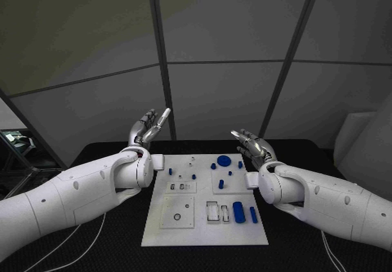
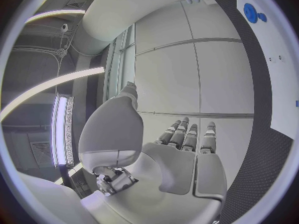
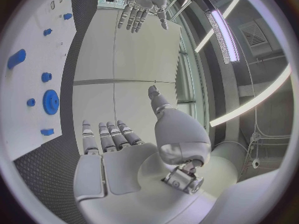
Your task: Assemble the parts on the task board
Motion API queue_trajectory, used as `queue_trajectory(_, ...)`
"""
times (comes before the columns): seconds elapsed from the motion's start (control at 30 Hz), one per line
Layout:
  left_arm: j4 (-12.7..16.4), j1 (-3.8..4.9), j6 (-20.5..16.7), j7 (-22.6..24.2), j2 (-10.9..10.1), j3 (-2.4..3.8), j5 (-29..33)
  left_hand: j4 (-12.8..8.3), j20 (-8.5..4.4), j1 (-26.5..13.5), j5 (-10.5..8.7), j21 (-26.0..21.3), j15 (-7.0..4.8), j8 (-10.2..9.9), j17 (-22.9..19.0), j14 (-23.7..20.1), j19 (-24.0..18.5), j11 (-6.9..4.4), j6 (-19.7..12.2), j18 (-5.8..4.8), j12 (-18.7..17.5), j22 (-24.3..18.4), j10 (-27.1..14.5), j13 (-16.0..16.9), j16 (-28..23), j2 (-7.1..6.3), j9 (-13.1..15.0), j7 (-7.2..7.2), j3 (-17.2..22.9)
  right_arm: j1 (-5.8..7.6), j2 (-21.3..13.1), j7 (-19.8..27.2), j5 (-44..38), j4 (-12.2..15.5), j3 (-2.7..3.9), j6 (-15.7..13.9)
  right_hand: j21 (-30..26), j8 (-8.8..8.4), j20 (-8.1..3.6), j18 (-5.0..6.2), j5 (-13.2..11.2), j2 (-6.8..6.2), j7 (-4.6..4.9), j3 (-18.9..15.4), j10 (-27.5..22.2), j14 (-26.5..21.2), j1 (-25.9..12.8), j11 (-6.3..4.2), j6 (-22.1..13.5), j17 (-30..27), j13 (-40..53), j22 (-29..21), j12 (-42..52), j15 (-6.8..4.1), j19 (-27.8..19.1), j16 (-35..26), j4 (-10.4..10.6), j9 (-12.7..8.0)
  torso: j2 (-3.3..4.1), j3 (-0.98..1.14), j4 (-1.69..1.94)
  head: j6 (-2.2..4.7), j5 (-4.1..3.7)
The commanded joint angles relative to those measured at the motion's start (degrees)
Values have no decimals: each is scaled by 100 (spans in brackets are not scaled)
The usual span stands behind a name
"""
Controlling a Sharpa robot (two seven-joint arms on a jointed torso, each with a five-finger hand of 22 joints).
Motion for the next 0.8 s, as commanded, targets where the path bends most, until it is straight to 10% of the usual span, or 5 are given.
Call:
queue_trajectory(0.03, -73, 24, 446, -13, 33, 16, -1, 68, 64, 206, 21, 45, 35, 25, 9, 49, 32, 29, 68, -113, 54, 13, 77, 12, 32, 4, 12, 36, 20, -19, 72, -520, -490, -157, 53, 959, 214, 117, 68, 107, 65, -9, 286, 168, 592, 535, 758, 142, 554, 61, 60, 102, 104, 150, 283, 114, -37, 62, 0, 0, 0, 0, -1)
queue_trajectory(0.2, -75, 24, 447, -13, 33, 16, -1, 63, 58, 222, -5, 72, 82, 45, 17, 101, 83, 91, 137, -86, 100, 29, 125, 21, 42, 146, 24, 102, 123, -43, 132, -639, -581, -284, 103, 1160, 883, 448, 215, 97, 312, -128, 543, 356, 2276, 2154, 1678, 428, 2110, 209, 207, 439, 411, 424, 1479, 444, -13, 232, 0, 0, 0, 0, -1)
queue_trajectory(0.33, -242, 25, 802, -69, -38, 14, -17, -1, 92, 526, -36, 223, 338, 262, 89, 632, 381, 365, 877, -60, 410, 113, 735, 98, 147, 658, 147, 375, 474, 8, 19, -317, -2125, -499, 107, 412, 1528, 746, 242, 51, 464, -235, 624, 492, 3946, 3837, 2203, 518, 3566, 303, 282, 711, 686, 523, 2622, 782, -78, 353, 20, 2, 4, -109, 25)
queue_trajectory(0.6, -107, 25, 958, -121, -246, 12, -17, -500, 328, 1212, -49, 1387, 570, 962, 364, 3490, 2808, 623, 3141, -66, 1205, 666, 2763, 226, 791, 1009, 462, 633, 537, 149, -25, -343, -2966, -570, 109, 209, 1820, 649, 186, 84, 611, -409, 529, 695, 4429, 4357, 2527, 419, 4037, 240, 223, 782, 498, 430, 3061, 670, -76, 264, 101, -4, -9, -85, 33)
queue_trajectory(0.8, 154, 27, 1091, -171, -489, 12, -17, -819, 205, 1381, -8, 1912, 549, 1012, 464, 4964, 3908, 710, 3701, -51, 1390, 799, 3759, 179, 1118, 1149, 439, 675, 458, 342, -31, -628, -3837, -649, 110, 298, 2362, 595, -52, 119, 619, -558, 393, 835, 4923, 5095, 2675, 256, 4396, 300, 233, 1004, 419, 181, 3688, 771, -81, 248, 216, -3, -12, -52, 19)
